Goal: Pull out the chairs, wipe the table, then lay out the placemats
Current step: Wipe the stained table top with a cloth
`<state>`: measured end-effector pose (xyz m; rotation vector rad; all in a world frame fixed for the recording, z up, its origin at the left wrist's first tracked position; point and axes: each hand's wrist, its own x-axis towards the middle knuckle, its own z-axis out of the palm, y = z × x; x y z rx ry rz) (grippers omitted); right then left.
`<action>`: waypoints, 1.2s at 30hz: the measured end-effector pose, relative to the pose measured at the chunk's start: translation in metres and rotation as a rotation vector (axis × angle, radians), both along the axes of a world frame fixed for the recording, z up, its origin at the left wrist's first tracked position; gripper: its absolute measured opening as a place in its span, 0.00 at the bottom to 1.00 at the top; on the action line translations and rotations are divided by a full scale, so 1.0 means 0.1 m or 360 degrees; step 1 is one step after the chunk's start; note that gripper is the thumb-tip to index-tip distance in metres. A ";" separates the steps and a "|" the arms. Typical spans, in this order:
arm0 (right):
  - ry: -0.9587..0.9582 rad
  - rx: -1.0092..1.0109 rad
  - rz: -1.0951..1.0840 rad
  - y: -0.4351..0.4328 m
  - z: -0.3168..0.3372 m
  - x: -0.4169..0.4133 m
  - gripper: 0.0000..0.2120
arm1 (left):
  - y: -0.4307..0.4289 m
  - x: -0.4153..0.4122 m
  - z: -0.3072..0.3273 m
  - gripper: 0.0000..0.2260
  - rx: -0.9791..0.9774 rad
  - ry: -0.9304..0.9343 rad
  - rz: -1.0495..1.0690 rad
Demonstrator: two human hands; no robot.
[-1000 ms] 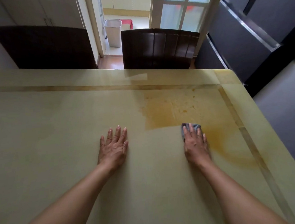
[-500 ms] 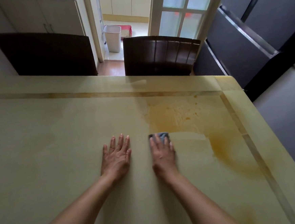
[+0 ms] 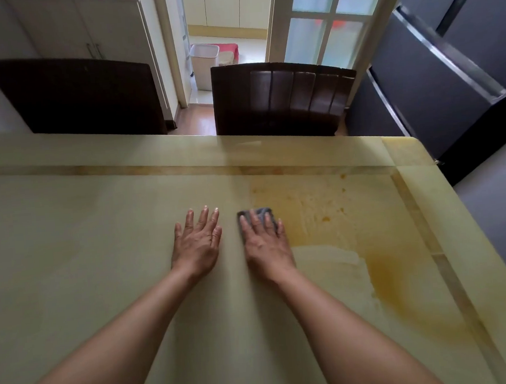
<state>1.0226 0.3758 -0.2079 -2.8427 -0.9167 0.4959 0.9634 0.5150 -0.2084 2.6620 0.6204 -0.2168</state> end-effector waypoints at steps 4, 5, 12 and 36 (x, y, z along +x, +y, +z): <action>-0.0068 -0.0019 -0.0265 -0.54 -0.02 0.30 0.30 | 0.00 0.21 -0.01 0.22 0.0056 0.0094 -0.0064; -0.0085 -0.0040 -0.0327 -0.67 -0.02 0.37 0.29 | -0.01 0.24 -0.03 0.22 0.0038 0.0108 -0.0064; -0.0190 -0.0143 -0.0657 -1.00 -0.04 0.57 0.29 | -0.01 0.23 -0.09 0.22 -0.0063 0.0009 -0.0036; -0.0053 0.0072 -0.0289 -0.24 0.00 0.99 0.30 | 0.08 0.29 -0.08 0.23 0.0014 0.0077 -0.0058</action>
